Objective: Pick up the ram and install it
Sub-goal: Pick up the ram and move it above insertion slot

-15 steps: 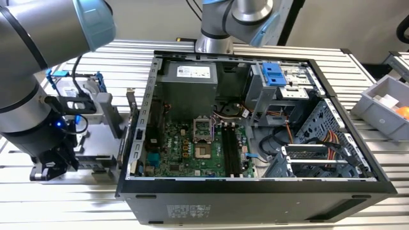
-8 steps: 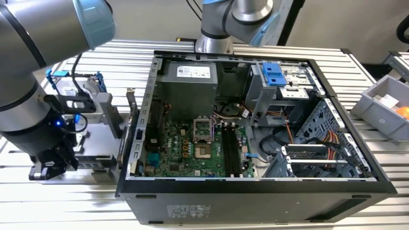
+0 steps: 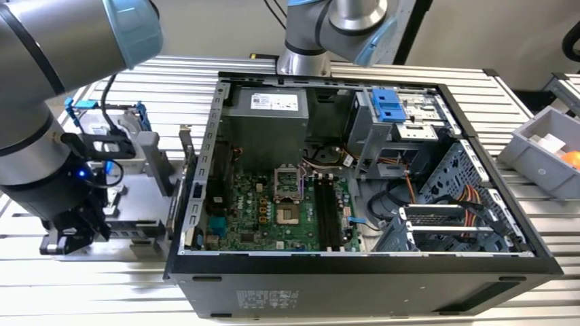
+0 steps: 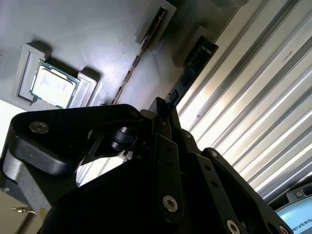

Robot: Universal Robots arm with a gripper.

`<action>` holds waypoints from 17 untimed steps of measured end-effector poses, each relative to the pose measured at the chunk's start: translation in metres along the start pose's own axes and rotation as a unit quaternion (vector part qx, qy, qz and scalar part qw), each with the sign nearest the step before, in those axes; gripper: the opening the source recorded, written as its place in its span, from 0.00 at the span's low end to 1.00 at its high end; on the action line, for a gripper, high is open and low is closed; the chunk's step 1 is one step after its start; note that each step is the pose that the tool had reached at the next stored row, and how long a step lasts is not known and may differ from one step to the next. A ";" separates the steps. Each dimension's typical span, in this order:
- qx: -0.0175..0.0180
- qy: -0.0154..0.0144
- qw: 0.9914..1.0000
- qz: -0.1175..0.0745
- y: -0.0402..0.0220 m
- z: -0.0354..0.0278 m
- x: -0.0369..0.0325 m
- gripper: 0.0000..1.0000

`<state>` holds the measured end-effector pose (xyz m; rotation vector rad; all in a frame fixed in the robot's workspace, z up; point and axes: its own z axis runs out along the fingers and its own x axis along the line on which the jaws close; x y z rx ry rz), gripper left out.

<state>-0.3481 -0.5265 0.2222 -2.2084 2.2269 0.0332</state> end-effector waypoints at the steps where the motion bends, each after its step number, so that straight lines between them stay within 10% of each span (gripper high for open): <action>1: 0.000 0.000 1.000 0.000 0.0000 -0.0004 0.0000 0.00; 17: 0.000 0.000 1.000 0.000 0.0001 -0.0084 -0.0002 0.00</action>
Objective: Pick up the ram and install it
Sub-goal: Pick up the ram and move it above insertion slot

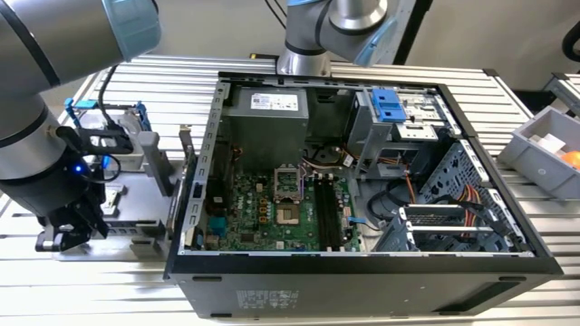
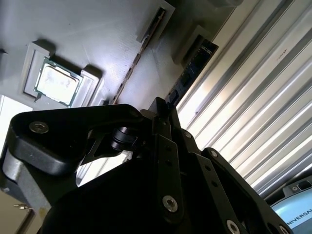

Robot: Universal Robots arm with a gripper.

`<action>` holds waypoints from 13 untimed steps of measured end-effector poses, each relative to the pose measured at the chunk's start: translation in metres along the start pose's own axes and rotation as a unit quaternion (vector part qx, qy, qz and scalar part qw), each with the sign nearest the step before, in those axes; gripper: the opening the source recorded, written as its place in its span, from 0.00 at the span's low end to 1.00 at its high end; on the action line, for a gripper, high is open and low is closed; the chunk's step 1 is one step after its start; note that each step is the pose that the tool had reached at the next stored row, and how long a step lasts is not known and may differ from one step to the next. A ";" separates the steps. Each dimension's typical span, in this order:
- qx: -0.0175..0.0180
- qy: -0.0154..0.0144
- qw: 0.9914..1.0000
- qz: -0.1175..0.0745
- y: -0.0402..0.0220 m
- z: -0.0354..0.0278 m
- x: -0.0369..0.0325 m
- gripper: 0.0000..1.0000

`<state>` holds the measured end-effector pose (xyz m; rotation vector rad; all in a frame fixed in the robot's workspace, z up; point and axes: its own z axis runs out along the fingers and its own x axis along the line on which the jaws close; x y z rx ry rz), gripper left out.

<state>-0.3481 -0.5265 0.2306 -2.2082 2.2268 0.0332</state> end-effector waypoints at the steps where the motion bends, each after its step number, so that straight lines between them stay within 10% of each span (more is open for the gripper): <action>1: 0.000 0.000 1.000 0.000 0.0000 -0.0003 0.0000 0.00; 13: 0.000 0.000 1.000 0.000 0.0001 -0.0050 -0.0001 0.00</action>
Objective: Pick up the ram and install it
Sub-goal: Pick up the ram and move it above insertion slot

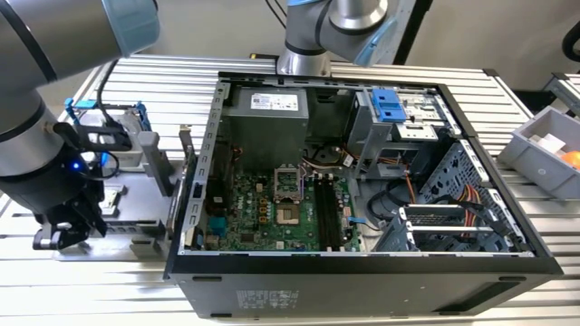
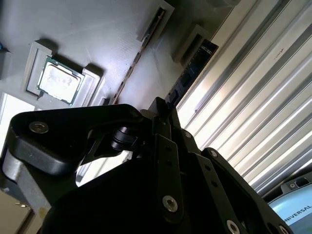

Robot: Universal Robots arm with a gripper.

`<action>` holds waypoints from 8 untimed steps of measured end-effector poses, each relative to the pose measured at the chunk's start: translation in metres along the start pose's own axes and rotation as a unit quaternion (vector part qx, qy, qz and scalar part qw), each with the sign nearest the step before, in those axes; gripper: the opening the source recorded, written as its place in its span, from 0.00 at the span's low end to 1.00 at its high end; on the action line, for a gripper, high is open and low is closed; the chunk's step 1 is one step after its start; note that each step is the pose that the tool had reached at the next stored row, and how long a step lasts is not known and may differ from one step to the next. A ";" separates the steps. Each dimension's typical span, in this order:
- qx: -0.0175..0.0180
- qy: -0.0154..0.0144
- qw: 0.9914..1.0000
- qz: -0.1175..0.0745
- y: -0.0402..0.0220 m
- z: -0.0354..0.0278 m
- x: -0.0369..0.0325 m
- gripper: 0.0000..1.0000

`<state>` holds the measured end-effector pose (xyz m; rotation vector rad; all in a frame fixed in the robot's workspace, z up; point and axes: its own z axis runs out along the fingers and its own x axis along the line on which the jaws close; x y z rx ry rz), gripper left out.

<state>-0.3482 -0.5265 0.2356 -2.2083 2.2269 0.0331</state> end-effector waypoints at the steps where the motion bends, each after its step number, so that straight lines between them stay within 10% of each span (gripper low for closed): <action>1: 0.000 0.000 1.000 0.000 0.0000 -0.0005 0.0000 0.00; 8: 0.000 0.000 1.000 0.000 0.0000 -0.0053 -0.0001 0.00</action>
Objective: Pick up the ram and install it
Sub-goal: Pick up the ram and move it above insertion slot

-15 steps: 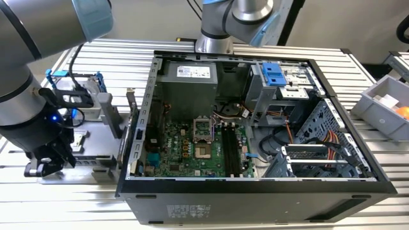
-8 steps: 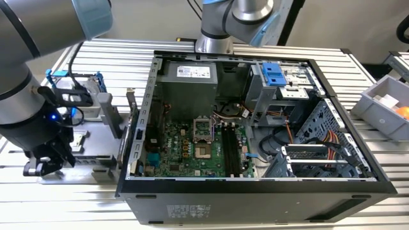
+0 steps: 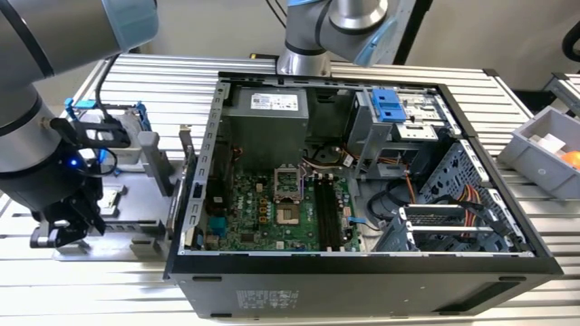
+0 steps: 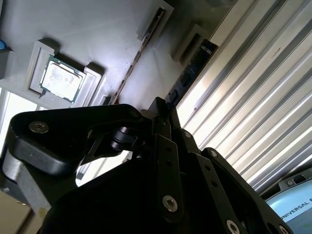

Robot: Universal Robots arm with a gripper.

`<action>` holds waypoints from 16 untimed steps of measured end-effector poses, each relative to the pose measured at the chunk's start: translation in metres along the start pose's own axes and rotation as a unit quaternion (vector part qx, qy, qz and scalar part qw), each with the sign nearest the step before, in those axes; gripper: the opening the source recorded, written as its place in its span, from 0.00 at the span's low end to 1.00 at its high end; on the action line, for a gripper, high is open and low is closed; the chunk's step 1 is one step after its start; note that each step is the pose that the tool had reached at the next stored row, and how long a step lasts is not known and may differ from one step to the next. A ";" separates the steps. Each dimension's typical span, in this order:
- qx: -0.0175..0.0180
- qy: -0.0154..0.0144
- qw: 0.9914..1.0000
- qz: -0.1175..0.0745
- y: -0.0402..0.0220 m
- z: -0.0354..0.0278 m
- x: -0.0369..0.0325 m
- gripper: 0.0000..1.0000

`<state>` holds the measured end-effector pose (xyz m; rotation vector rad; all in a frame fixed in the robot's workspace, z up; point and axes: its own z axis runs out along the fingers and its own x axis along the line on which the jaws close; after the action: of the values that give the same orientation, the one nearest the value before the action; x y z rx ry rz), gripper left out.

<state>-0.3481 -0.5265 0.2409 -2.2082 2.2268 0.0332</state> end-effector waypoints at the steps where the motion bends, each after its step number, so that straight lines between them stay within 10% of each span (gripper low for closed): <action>1: 0.000 0.000 1.000 0.000 -0.0002 -0.0007 0.0001 0.00; 16: 0.000 0.000 1.000 0.000 0.0000 -0.0094 -0.0001 0.00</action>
<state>-0.3481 -0.5266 0.2503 -2.2084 2.2267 0.0332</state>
